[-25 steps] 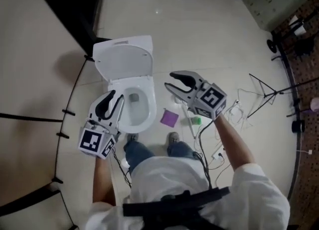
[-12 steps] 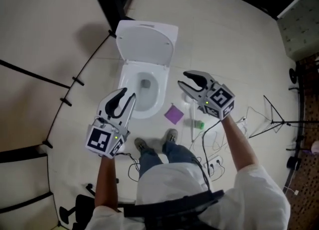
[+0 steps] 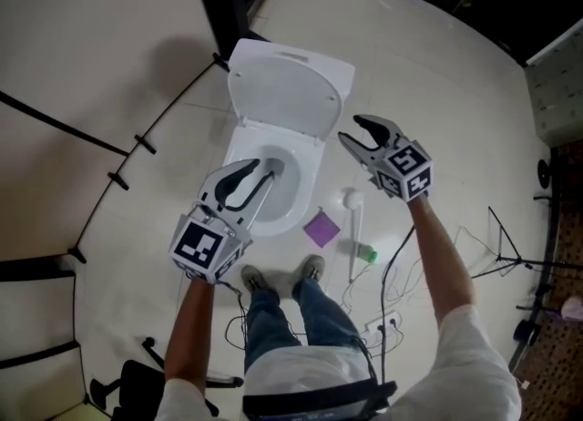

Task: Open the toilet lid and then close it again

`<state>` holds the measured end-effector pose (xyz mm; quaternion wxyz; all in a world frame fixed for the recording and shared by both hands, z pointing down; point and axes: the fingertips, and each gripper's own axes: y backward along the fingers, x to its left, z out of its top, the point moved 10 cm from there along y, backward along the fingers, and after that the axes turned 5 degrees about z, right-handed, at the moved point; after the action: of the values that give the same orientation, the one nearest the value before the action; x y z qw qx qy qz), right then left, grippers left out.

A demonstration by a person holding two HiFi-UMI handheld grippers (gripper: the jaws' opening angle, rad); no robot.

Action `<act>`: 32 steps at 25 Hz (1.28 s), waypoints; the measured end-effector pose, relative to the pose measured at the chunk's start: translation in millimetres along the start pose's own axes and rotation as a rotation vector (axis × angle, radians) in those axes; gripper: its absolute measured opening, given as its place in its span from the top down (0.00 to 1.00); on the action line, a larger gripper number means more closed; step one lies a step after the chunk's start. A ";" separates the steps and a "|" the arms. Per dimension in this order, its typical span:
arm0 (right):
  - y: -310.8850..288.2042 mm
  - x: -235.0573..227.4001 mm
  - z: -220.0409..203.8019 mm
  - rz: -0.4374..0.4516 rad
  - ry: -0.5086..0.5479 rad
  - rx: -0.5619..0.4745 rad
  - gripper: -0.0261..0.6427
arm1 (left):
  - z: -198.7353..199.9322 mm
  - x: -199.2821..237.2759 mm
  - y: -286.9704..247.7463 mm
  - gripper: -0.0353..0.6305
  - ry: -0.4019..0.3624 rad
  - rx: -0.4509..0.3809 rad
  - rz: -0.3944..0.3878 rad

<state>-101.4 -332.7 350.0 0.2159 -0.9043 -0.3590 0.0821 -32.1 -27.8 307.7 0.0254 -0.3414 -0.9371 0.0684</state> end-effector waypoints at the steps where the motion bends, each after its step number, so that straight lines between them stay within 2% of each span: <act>1: -13.0 -15.1 1.1 -0.007 0.014 0.026 0.66 | -1.4 2.6 -4.1 0.78 -0.004 -0.002 0.002; 2: -26.8 -30.1 3.2 -0.011 0.026 0.043 0.64 | -2.5 4.6 -7.3 0.78 -0.007 -0.004 0.004; 7: -93.4 -95.1 13.2 -0.016 0.054 0.090 0.64 | -12.9 11.1 -20.4 0.78 -0.009 0.012 0.015; 13: -133.7 -122.0 12.2 0.041 0.046 0.196 0.64 | -22.9 20.6 -27.9 0.78 -0.013 0.036 0.026; 14: -135.3 -122.6 12.1 0.057 0.052 0.203 0.72 | -23.2 22.5 -27.5 0.78 -0.014 0.035 0.029; 15: -135.7 -122.2 12.4 0.067 0.062 0.206 0.86 | -23.5 23.9 -26.5 0.78 -0.016 0.034 0.032; 18: -134.1 -114.4 14.1 0.082 0.111 0.222 0.89 | -26.3 26.4 -19.3 0.78 -0.019 0.044 0.035; 22: -127.6 -78.5 16.4 0.127 0.235 0.267 0.91 | -30.5 31.9 -8.7 0.78 -0.012 0.041 0.046; 25: -112.2 -23.1 3.1 0.135 0.329 0.246 0.91 | -34.3 32.9 1.1 0.78 -0.010 0.037 0.046; 29: -93.2 79.9 -43.3 0.119 0.477 0.258 0.90 | -41.7 28.1 34.0 0.78 -0.013 0.006 0.054; 32: -92.0 146.4 -85.6 0.077 0.630 0.267 0.89 | -56.2 25.8 57.7 0.78 -0.024 0.013 0.051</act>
<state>-25.1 -201.2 468.8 0.4295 -0.8618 -0.2264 -0.1470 -9.8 38.7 354.9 0.0145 -0.3643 -0.9278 0.0793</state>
